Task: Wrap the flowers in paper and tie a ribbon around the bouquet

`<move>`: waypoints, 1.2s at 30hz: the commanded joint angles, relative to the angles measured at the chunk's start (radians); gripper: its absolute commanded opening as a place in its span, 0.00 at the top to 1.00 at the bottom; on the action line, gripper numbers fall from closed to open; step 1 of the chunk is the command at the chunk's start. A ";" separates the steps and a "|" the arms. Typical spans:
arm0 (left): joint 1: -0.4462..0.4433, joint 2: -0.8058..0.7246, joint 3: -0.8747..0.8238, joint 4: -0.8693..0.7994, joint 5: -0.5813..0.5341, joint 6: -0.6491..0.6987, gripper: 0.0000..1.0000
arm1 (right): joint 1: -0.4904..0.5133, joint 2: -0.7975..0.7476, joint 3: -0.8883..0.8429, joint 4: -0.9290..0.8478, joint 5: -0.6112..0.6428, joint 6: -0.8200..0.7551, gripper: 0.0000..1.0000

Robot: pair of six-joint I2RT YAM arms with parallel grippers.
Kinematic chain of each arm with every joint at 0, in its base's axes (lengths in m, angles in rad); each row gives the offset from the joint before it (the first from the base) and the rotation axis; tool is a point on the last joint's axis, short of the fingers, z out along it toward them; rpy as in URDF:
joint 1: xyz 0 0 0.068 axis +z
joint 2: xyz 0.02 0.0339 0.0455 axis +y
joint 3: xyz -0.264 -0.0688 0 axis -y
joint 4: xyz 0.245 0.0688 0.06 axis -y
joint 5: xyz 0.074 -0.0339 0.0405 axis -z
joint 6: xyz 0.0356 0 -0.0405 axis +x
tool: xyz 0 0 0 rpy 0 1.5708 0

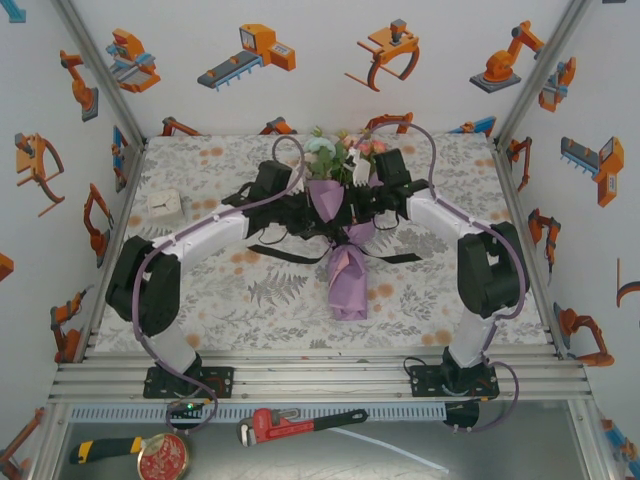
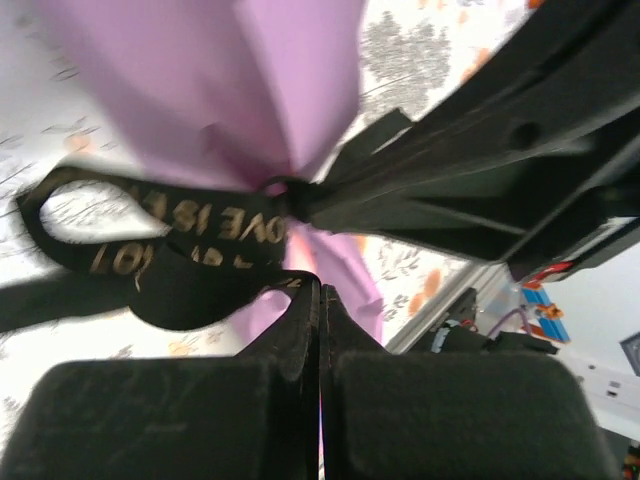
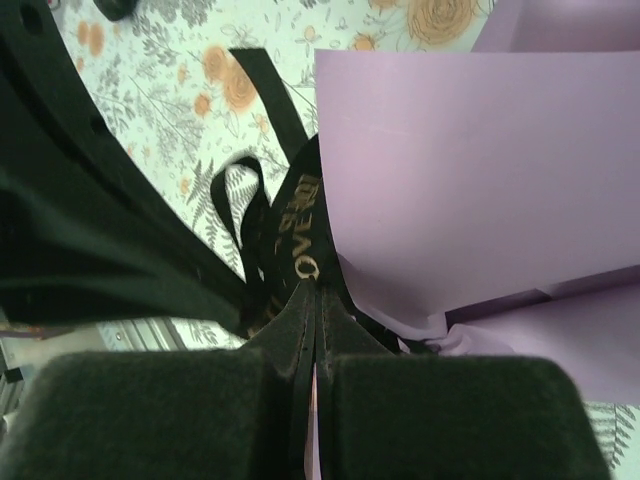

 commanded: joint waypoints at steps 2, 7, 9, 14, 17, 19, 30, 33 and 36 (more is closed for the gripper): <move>-0.017 0.081 0.073 0.090 0.043 -0.060 1.00 | -0.005 -0.032 -0.005 0.077 -0.040 0.055 1.00; -0.015 0.158 0.104 0.105 0.018 -0.102 1.00 | -0.006 -0.025 -0.006 0.099 -0.046 0.100 1.00; -0.015 0.169 0.088 0.124 0.014 -0.114 1.00 | -0.005 -0.025 -0.004 0.099 -0.045 0.118 1.00; 0.017 0.186 0.029 0.206 0.000 -0.178 1.00 | -0.006 -0.031 -0.011 0.114 -0.058 0.160 1.00; 0.034 0.193 0.006 0.290 0.006 -0.226 1.00 | -0.007 -0.034 -0.026 0.123 -0.073 0.187 1.00; 0.038 0.196 0.004 0.342 0.024 -0.254 1.00 | -0.006 -0.041 -0.042 0.127 -0.076 0.196 1.00; 0.034 0.218 -0.032 0.490 0.088 -0.336 1.00 | -0.028 -0.087 -0.062 0.122 -0.074 0.226 0.80; 0.033 0.223 -0.021 0.439 0.116 -0.309 1.00 | -0.054 -0.126 -0.085 0.121 -0.048 0.236 0.78; 0.034 0.236 -0.019 0.421 0.143 -0.305 1.00 | -0.077 -0.172 -0.129 0.122 -0.029 0.235 0.77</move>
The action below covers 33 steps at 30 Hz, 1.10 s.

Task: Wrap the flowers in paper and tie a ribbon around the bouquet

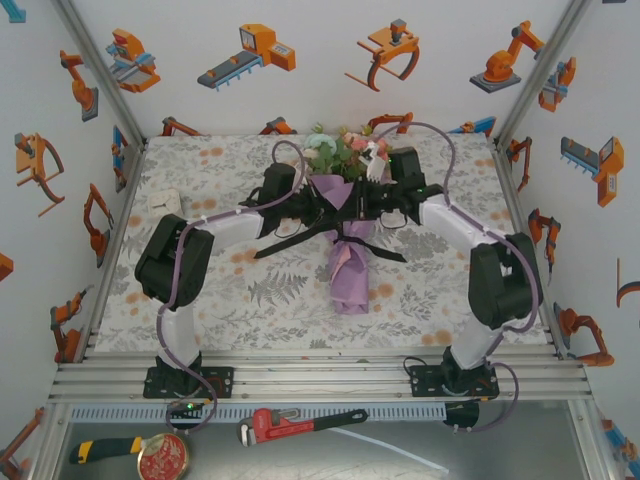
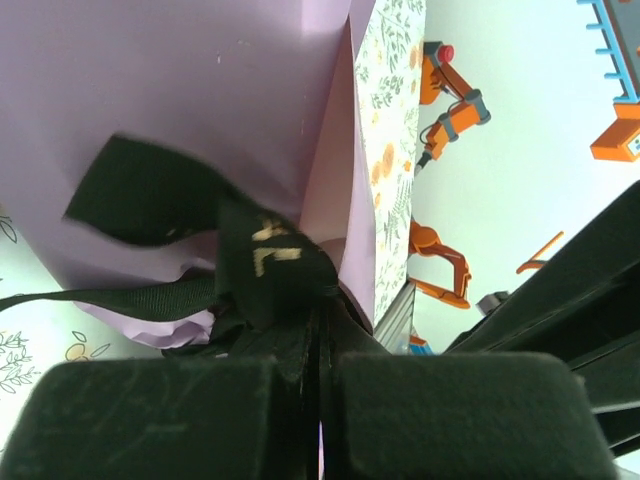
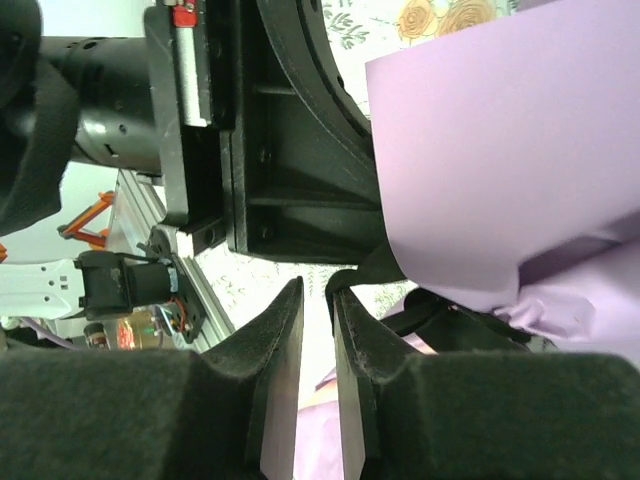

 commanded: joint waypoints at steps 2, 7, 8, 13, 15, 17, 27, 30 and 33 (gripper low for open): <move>-0.001 0.033 0.014 -0.009 0.073 0.006 1.00 | -0.031 -0.084 -0.065 0.018 0.029 0.013 0.78; -0.001 0.061 0.048 -0.023 0.112 0.007 1.00 | -0.034 -0.113 -0.147 0.029 0.078 0.002 0.82; -0.001 0.063 0.052 -0.026 0.116 0.007 1.00 | -0.034 -0.112 -0.152 0.031 0.077 0.002 0.83; -0.001 0.079 0.073 -0.050 0.126 0.010 1.00 | -0.043 -0.136 -0.185 0.036 0.125 -0.015 0.83; -0.003 0.084 0.082 -0.051 0.135 0.011 1.00 | -0.062 -0.145 -0.202 0.037 0.161 -0.014 0.84; -0.003 0.089 0.092 -0.056 0.151 0.013 1.00 | -0.079 -0.144 -0.207 0.041 0.179 -0.014 0.85; 0.000 0.025 0.078 -0.226 0.169 0.120 1.00 | -0.089 -0.057 -0.157 0.055 0.049 -0.078 0.88; -0.003 0.008 0.084 -0.314 0.167 0.176 1.00 | -0.089 -0.042 -0.151 0.046 0.027 -0.092 0.88; -0.001 -0.022 0.064 -0.361 0.148 0.208 1.00 | -0.089 -0.033 -0.146 0.038 0.019 -0.096 0.88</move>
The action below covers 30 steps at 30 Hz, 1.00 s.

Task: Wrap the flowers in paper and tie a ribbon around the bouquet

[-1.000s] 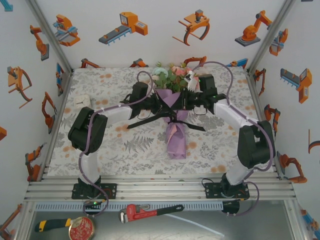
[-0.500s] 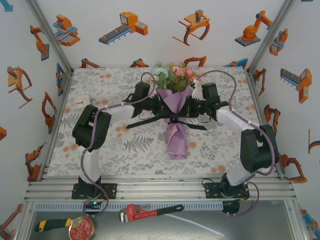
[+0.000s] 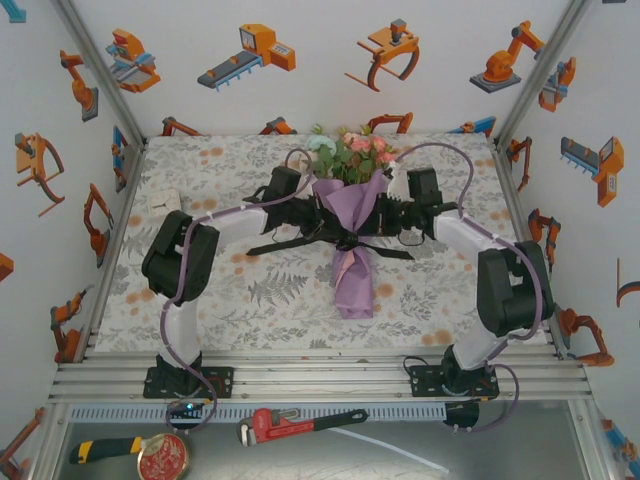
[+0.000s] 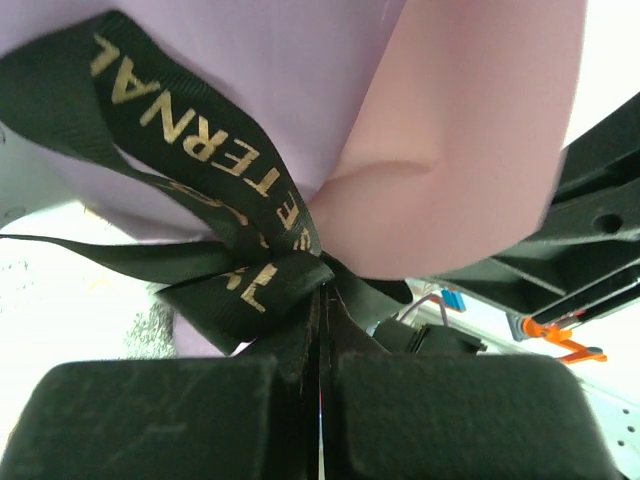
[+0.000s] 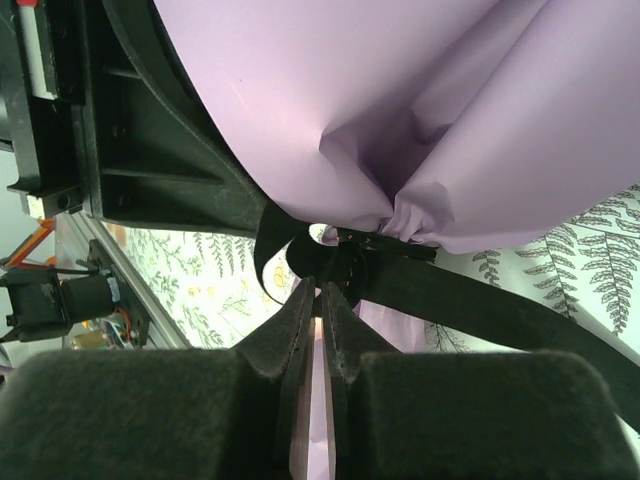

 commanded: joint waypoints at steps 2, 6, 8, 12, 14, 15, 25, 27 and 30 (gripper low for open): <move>0.002 -0.086 -0.015 -0.117 -0.004 0.099 1.00 | 0.002 0.010 0.045 0.008 -0.035 -0.033 0.88; -0.005 -0.101 -0.017 -0.129 0.029 0.113 1.00 | 0.003 0.005 0.037 0.007 -0.027 -0.034 0.89; -0.017 -0.094 0.001 -0.161 0.055 0.134 1.00 | 0.002 0.004 0.035 0.009 -0.030 -0.033 0.89; -0.046 -0.067 0.037 -0.217 0.080 0.184 1.00 | 0.002 0.006 0.033 0.012 -0.030 -0.030 0.89; -0.051 -0.040 0.056 -0.227 0.066 0.183 1.00 | 0.002 0.005 0.032 0.015 -0.030 -0.027 0.90; -0.051 -0.031 0.065 -0.223 0.060 0.179 1.00 | 0.002 0.003 0.030 0.015 -0.029 -0.026 0.90; -0.054 0.073 0.119 -0.109 0.016 0.118 1.00 | 0.004 0.016 0.048 0.041 -0.017 -0.005 0.89; -0.052 0.073 0.117 -0.109 -0.005 0.124 1.00 | 0.005 0.019 0.056 0.038 -0.016 -0.005 0.88; -0.049 0.069 0.103 -0.112 -0.017 0.129 1.00 | 0.006 0.024 0.066 0.034 -0.019 -0.005 0.88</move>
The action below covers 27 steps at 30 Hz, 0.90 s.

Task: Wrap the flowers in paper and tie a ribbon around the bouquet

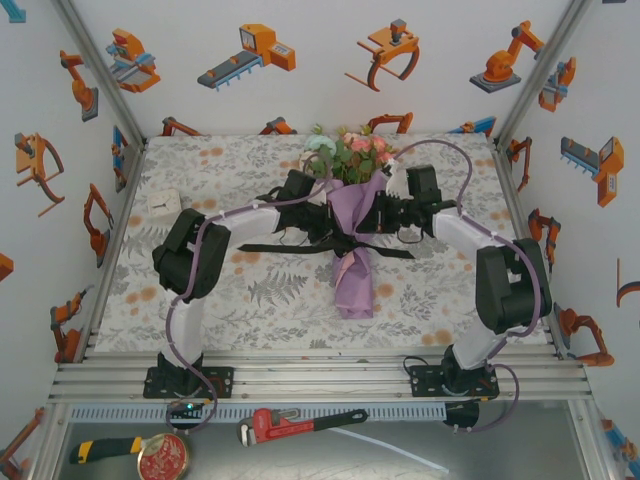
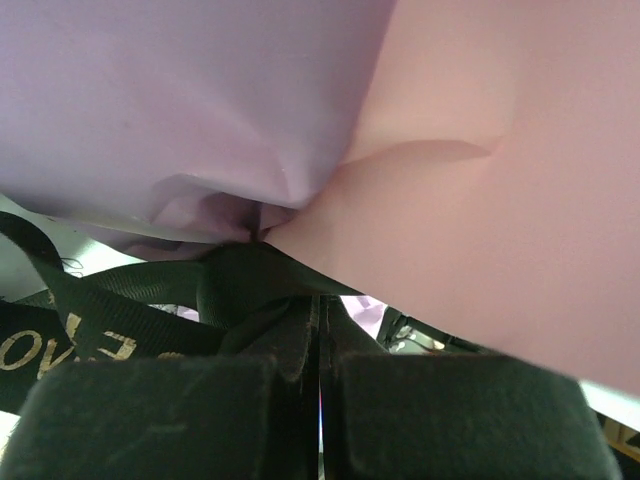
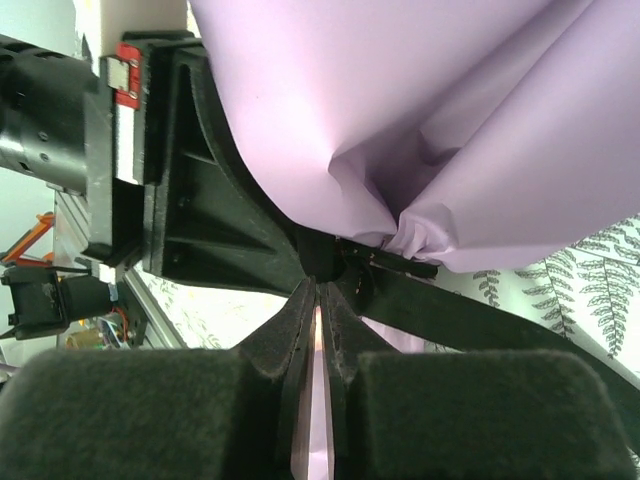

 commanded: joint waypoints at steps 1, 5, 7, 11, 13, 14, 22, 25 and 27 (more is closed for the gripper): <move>0.007 -0.007 0.002 0.016 -0.028 0.007 1.00 | 0.005 0.013 0.042 0.016 -0.009 0.008 0.88; 0.009 -0.015 -0.028 0.047 -0.070 -0.006 1.00 | 0.019 0.024 0.048 0.018 -0.010 0.011 0.88; 0.011 -0.013 -0.028 0.060 -0.092 -0.017 1.00 | 0.025 0.034 0.052 0.019 -0.007 0.011 0.87; 0.019 -0.015 -0.044 0.126 -0.131 -0.056 1.00 | 0.024 0.057 0.074 0.015 0.010 0.011 0.85; 0.024 -0.014 -0.056 0.181 -0.119 -0.089 1.00 | 0.026 0.070 0.087 0.011 0.018 0.011 0.85; 0.026 -0.012 -0.059 0.205 -0.112 -0.101 1.00 | 0.025 0.078 0.093 0.009 0.022 0.012 0.86; 0.037 -0.028 -0.089 0.313 -0.116 -0.161 1.00 | 0.039 0.122 0.126 -0.015 0.027 0.009 0.86; 0.040 -0.027 -0.087 0.328 -0.124 -0.172 1.00 | 0.040 0.126 0.131 -0.034 0.037 -0.003 0.86; 0.043 -0.020 -0.079 0.323 -0.131 -0.175 1.00 | 0.041 0.128 0.138 -0.055 0.059 -0.014 0.86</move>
